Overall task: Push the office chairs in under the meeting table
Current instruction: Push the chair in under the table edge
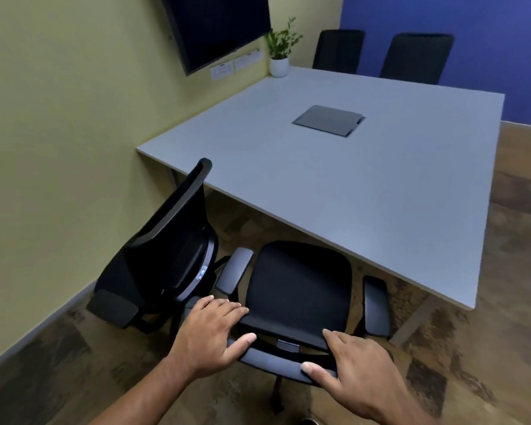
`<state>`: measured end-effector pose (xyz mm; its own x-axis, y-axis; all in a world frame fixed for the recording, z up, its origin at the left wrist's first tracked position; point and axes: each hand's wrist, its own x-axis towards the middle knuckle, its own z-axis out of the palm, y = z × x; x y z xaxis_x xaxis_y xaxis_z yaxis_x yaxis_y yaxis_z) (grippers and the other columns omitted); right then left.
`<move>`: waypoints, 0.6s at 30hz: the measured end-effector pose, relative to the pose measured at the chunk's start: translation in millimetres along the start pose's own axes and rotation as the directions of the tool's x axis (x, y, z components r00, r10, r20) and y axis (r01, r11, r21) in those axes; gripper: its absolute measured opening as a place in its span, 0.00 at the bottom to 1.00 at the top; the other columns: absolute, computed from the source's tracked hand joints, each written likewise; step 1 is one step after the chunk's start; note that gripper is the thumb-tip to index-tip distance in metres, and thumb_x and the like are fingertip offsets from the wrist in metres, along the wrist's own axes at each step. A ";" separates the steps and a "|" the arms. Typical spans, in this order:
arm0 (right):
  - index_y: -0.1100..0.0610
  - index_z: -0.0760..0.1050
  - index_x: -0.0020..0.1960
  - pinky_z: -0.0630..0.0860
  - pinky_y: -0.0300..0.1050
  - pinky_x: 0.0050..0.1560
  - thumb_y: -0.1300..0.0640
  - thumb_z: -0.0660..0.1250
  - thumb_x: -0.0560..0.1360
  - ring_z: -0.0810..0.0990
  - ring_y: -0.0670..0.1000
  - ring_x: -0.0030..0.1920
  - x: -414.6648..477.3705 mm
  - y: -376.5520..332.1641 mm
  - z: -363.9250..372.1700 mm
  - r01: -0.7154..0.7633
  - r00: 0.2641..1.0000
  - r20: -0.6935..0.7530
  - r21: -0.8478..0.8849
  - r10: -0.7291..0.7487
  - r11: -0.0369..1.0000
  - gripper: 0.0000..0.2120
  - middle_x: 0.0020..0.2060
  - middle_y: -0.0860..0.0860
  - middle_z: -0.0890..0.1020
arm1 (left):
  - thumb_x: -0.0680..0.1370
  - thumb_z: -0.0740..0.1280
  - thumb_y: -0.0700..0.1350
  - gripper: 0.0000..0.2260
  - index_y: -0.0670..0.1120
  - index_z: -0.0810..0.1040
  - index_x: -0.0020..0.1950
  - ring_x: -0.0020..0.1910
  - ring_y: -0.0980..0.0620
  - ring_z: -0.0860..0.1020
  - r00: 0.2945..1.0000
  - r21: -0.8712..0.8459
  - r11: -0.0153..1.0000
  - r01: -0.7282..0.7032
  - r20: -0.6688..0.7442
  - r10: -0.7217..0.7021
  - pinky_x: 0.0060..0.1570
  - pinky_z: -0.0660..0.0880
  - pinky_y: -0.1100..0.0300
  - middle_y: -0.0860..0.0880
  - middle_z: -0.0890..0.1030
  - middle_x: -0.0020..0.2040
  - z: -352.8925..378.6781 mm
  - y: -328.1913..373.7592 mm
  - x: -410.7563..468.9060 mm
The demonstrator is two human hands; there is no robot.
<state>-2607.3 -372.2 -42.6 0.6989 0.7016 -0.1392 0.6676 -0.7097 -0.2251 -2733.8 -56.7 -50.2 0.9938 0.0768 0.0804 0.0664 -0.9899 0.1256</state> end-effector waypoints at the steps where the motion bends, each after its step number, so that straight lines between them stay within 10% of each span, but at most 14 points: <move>1: 0.49 0.70 0.80 0.76 0.48 0.64 0.14 0.36 0.73 0.80 0.47 0.65 -1.4 -5.4 1.6 -0.033 0.999 -0.005 -0.008 0.033 0.999 0.55 0.68 0.44 0.82 | 0.83 0.53 0.72 0.31 0.55 0.81 0.72 0.69 0.57 0.77 1.000 0.002 1.000 -0.010 0.016 0.010 0.75 0.69 0.49 0.57 0.83 0.68 0.7 -4.0 0.4; 18: 0.46 0.74 0.77 0.75 0.47 0.63 0.15 0.33 0.72 0.80 0.45 0.65 6.4 -66.5 11.9 -0.261 0.961 -0.099 -0.014 0.258 0.965 0.54 0.66 0.40 0.82 | 0.81 0.61 0.70 0.27 0.54 0.85 0.67 0.65 0.54 0.81 0.989 -0.012 0.989 -0.147 0.018 0.147 0.72 0.73 0.46 0.57 0.86 0.63 -9.1 -56.1 25.6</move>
<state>-2650.3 -319.7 -40.0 0.8695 0.4845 -0.0960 0.4657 -0.8690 -0.1675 -2712.9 1.9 -46.1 0.9942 -0.0721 0.0801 -0.0817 -0.9889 0.1237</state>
